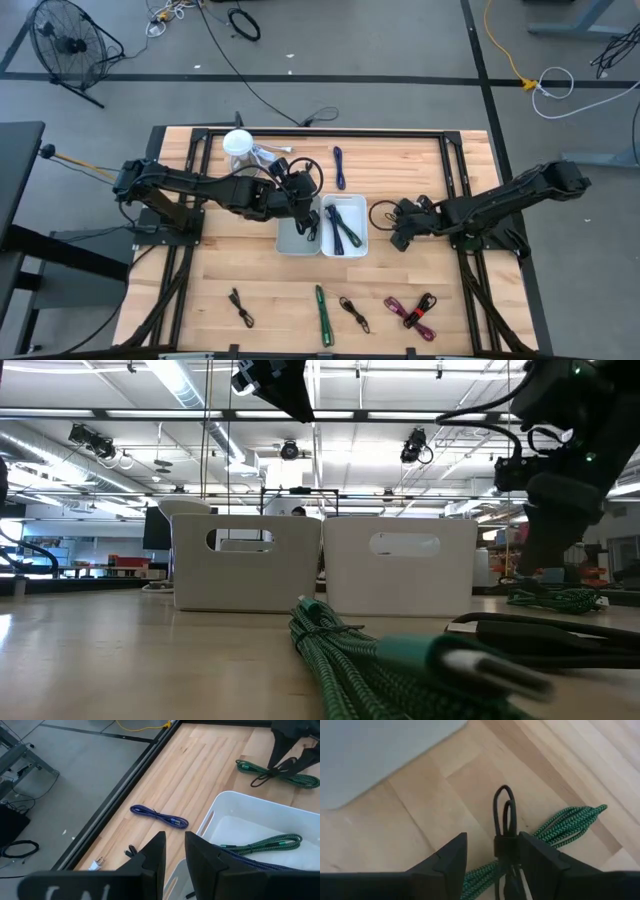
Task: Pick & Place USB Port
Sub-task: Put the black charger cable into the gray bin
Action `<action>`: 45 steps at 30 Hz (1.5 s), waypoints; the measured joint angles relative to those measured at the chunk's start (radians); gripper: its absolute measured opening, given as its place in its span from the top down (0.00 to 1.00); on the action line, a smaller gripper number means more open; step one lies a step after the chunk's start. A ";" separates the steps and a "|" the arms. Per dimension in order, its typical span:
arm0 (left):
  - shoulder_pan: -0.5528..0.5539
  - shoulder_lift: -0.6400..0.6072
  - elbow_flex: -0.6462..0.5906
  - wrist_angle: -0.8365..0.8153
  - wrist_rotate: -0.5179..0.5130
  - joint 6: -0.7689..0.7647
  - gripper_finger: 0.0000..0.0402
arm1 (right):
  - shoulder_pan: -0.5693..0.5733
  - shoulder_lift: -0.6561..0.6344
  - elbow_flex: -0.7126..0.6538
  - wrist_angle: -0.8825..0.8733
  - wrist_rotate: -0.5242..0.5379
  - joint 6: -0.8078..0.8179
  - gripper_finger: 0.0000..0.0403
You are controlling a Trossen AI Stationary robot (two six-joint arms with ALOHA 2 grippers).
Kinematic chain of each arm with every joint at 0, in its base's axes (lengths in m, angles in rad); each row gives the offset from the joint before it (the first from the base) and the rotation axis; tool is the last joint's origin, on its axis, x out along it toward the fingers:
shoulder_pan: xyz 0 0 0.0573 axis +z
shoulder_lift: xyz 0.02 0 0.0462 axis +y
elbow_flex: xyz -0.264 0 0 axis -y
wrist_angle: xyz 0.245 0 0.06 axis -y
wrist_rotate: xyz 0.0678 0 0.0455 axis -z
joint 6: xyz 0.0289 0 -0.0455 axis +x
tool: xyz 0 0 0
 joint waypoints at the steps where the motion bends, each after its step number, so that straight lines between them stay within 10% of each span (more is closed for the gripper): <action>1: 0.000 0.000 0.000 0.000 0.000 0.000 0.81 | -0.004 0.012 0.000 0.001 0.000 -0.005 0.56; 12: 0.000 0.000 0.000 0.000 0.000 0.000 0.81 | -0.035 0.118 0.000 0.002 0.016 -0.029 0.63; 20: 0.000 0.000 0.000 0.000 0.000 0.000 0.81 | -0.059 0.118 0.000 0.008 0.008 -0.041 0.95; 29: 0.000 0.000 0.000 0.001 0.000 0.000 0.81 | -0.066 0.098 0.031 0.071 -0.066 -0.112 0.96; 45: 0.000 0.000 0.000 0.054 0.008 -0.017 0.81 | -0.073 -0.057 0.416 -0.105 0.101 -0.410 0.96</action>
